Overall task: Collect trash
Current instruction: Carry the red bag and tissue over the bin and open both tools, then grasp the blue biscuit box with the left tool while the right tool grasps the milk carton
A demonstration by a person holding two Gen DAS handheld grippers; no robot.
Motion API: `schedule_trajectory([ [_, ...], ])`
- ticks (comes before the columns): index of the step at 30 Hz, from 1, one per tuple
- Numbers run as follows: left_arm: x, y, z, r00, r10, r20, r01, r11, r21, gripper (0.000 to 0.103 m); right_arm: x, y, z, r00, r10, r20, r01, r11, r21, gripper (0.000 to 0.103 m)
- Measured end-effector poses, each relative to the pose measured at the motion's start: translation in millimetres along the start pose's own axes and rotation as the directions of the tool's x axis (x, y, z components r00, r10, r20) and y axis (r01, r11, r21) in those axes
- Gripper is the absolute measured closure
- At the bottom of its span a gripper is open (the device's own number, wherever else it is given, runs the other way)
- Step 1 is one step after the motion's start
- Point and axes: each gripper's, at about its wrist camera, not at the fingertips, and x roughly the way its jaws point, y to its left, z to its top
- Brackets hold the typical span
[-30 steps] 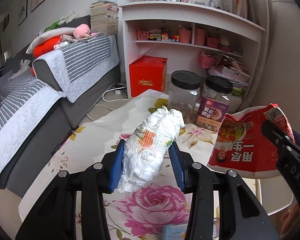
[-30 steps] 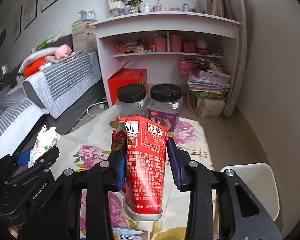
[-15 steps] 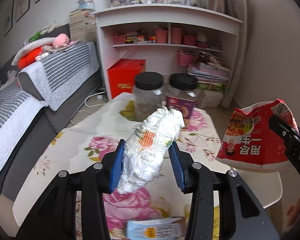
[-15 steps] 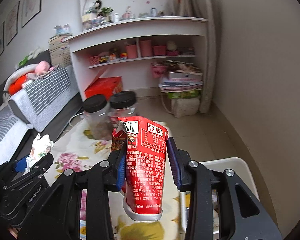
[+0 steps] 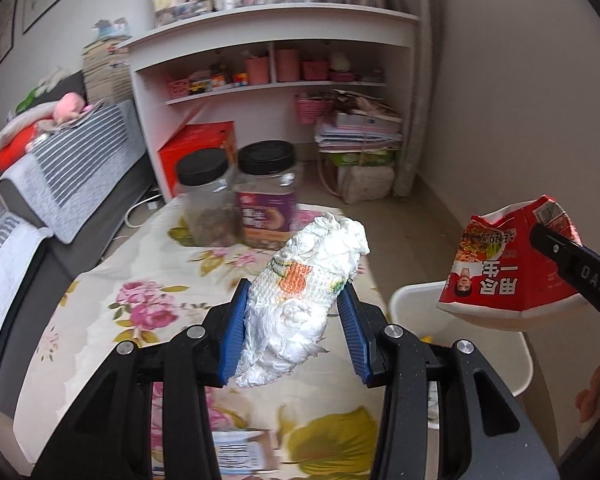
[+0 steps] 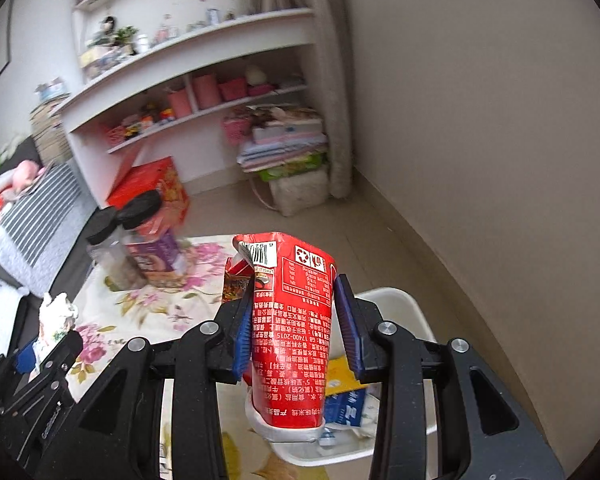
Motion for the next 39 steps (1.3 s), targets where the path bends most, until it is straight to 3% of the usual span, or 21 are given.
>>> schedule_trajectory([
  [1,1,-10,1,1.0,-0.01,-0.003,0.01,1.0,0.01,0.059,3,-9,1,1.0,-0.012,-0.014,0.012,1.0,0.014,0.067],
  [3,1,-24,2,1.0,-0.024,-0.006,0.024,0.999,0.024,0.059,8,-24,1,0.999,-0.032,-0.043,0.033,0.999,0.037,0.05],
  [4,1,-34,2,0.999,-0.033,-0.008,0.033,0.999,0.034,0.059,8,-33,1,0.998,-0.047,-0.041,0.049,0.997,0.059,0.048],
  [19,13,-149,6,0.987,-0.146,-0.06,0.154,0.975,0.158,0.057,-11,-140,3,0.985,-0.173,-0.011,0.17,0.95,0.261,0.03],
  [23,19,-170,5,0.982,-0.161,-0.097,0.175,0.971,0.164,0.044,-16,-157,0,0.975,-0.221,-0.008,0.214,0.931,0.295,0.019],
  [26,23,-181,3,0.981,-0.159,-0.113,0.176,0.969,0.171,0.039,-21,-166,-3,0.964,-0.267,0.002,0.254,0.918,0.305,0.011],
  [31,22,-181,0,0.98,-0.154,-0.124,0.174,0.971,0.163,0.032,-25,-170,-4,0.944,-0.33,0.012,0.314,0.906,0.285,0.007],
  [39,15,-160,-13,0.982,-0.13,-0.14,0.151,0.977,0.153,0.029,-23,-144,-1,0.947,-0.322,0.007,0.315,0.929,0.193,0.007],
])
